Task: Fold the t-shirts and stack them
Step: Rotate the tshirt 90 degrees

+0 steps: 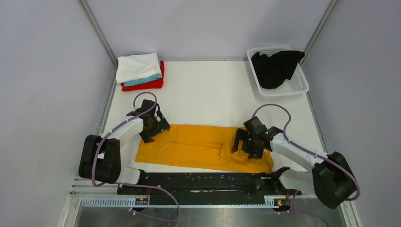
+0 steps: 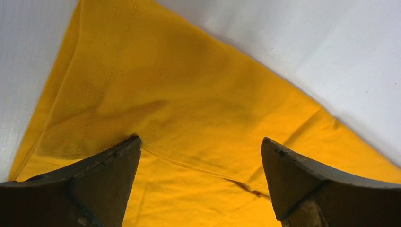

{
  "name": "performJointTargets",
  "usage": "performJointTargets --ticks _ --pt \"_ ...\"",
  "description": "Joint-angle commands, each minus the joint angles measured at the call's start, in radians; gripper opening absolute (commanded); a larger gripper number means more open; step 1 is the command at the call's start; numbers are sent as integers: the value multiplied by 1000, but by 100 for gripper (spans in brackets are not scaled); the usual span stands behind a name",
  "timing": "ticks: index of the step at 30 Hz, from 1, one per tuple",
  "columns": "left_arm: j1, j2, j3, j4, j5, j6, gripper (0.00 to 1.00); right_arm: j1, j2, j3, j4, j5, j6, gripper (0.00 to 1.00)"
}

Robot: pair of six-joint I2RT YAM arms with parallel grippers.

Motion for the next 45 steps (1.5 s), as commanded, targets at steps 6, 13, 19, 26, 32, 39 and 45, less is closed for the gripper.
performJointTargets --ticks 6,13,19,26,32,39,45 --pt "-86 -77 -73 77 -8 -111 99 -173 411 296 285 -23 -155 99" --pt "-272 -160 -156 84 -35 -297 99 -238 772 743 166 -88 -209 100" --pt "-436 -119 -170 157 -33 -461 99 -239 1056 1114 30 -222 -187 100" --pt "-634 -47 -66 236 -88 -499 99 -239 1353 1630 -138 -308 -100 99" --pt "-752 105 68 245 -50 -463 99 -239 1618 2029 -189 -401 35 99" --pt "-805 175 107 248 36 -449 99 -277 1623 1988 59 -354 215 99" --pt "-841 158 90 246 69 -446 99 -306 1702 2064 178 -286 367 99"
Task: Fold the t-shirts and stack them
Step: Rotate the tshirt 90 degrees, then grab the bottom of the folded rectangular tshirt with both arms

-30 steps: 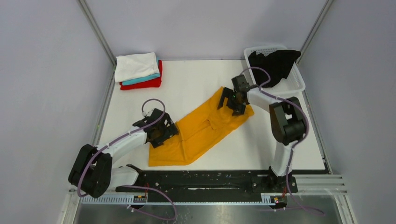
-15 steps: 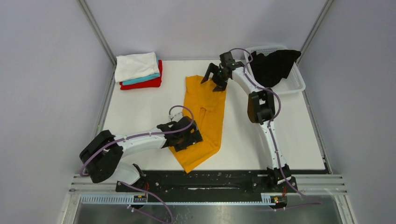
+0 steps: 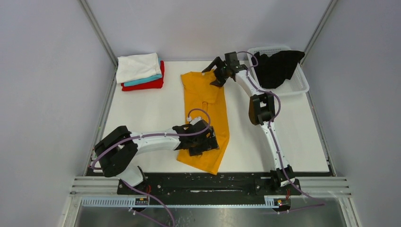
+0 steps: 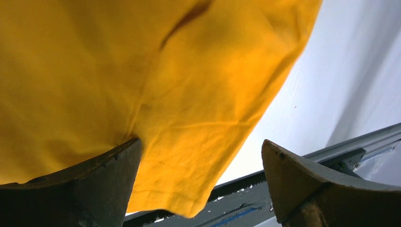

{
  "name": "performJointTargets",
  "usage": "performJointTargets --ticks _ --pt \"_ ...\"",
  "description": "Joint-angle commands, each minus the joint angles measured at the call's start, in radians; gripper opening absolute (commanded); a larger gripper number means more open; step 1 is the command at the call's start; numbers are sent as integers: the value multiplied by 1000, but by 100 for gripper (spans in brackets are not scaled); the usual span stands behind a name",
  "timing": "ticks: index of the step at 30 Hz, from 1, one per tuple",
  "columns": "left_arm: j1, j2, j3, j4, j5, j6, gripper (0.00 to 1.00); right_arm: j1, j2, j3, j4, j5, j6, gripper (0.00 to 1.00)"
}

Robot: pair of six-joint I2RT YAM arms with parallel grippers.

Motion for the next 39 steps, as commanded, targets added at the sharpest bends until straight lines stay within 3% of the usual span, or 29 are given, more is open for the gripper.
performJointTargets --ticks 1,6,10,16,20,24,30,35,39 --pt "-37 -5 -15 -8 54 -22 99 -41 76 52 138 75 157 100" --pt "-48 -29 -30 -17 42 -26 99 -72 79 73 205 138 216 100" --pt "-48 -28 8 -24 42 3 99 -78 50 105 263 130 174 99" --pt "-48 -67 112 -93 -50 88 99 -71 -92 114 288 30 13 99" --pt "-46 -188 134 -210 -155 148 99 -49 -287 55 136 -19 -213 100" --pt "0 -352 41 -370 -268 181 99 -32 -656 -341 41 31 -419 100" --pt "180 -559 -195 -405 -78 291 99 36 -1221 -1203 150 221 -506 99" --pt "196 -523 -276 -373 83 346 99 192 -1496 -1630 142 314 -425 99" --pt "198 -476 -340 -305 134 344 83 290 -1581 -1818 137 276 -303 93"
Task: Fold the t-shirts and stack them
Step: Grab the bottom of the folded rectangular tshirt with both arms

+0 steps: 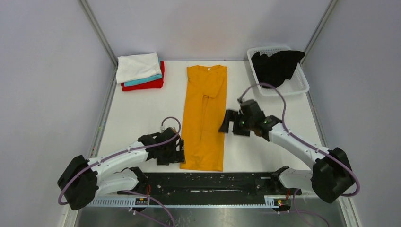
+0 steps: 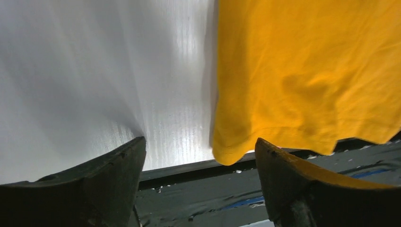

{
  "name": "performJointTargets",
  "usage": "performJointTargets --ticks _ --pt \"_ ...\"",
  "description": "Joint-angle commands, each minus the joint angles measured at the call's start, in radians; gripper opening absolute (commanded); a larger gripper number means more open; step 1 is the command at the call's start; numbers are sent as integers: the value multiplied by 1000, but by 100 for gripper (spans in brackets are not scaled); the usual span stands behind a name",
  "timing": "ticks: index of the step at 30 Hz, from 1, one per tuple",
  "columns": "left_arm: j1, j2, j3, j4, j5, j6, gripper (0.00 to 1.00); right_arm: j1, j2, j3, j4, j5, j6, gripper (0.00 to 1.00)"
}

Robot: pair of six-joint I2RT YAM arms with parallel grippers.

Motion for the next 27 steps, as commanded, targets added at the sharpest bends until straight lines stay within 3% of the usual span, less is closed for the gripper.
performJointTargets --ticks 1,9,12,21,24,27 --pt "8 44 -44 90 134 35 78 90 -44 -167 -29 19 127 93" --pt "9 121 -129 212 293 12 49 334 -64 -271 -28 56 262 81" --pt "8 117 -145 177 262 9 36 390 -57 -299 -7 52 303 78" --pt "8 120 -124 157 208 10 15 492 13 -328 72 50 338 67" --pt "9 127 -126 171 208 -6 0 508 62 -324 102 59 355 59" --pt "9 111 -153 205 230 -17 0 515 93 -320 84 111 371 46"
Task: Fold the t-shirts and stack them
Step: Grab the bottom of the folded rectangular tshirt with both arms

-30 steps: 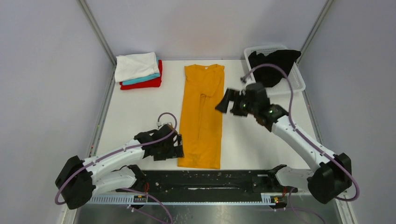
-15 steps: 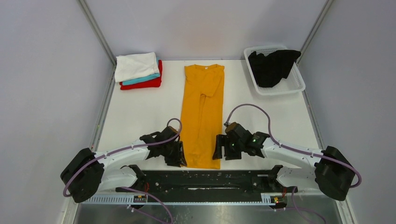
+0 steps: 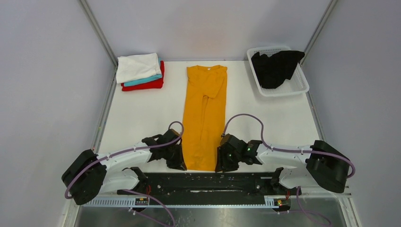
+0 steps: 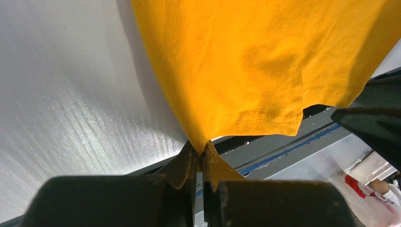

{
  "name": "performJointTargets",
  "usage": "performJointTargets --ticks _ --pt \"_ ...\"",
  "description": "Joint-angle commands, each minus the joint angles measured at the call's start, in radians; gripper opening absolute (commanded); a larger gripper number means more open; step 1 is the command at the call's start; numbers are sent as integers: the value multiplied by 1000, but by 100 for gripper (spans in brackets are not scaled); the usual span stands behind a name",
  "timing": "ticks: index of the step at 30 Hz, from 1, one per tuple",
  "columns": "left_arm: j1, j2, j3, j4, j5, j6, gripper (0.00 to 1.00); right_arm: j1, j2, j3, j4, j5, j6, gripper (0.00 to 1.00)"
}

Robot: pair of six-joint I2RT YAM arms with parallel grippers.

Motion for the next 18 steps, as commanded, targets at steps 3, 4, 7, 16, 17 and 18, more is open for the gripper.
performJointTargets --ticks 3,4,7,16,17,18 --pt "-2 -15 -60 -47 -73 4 0 19 22 -7 13 113 50 8" --pt "-2 -27 -61 -60 -74 5 0 21 5 -16 6 118 51 1" --pt "-10 -86 -77 -74 -40 5 0 31 -78 -50 -17 114 49 0" --pt "-82 -122 42 -79 -9 29 0 71 -188 -45 29 59 26 0" --pt "-76 -107 71 -86 -30 35 0 72 -189 -24 14 79 13 0" --pt "-66 -91 100 -103 -55 45 0 68 -191 1 -8 100 0 0"
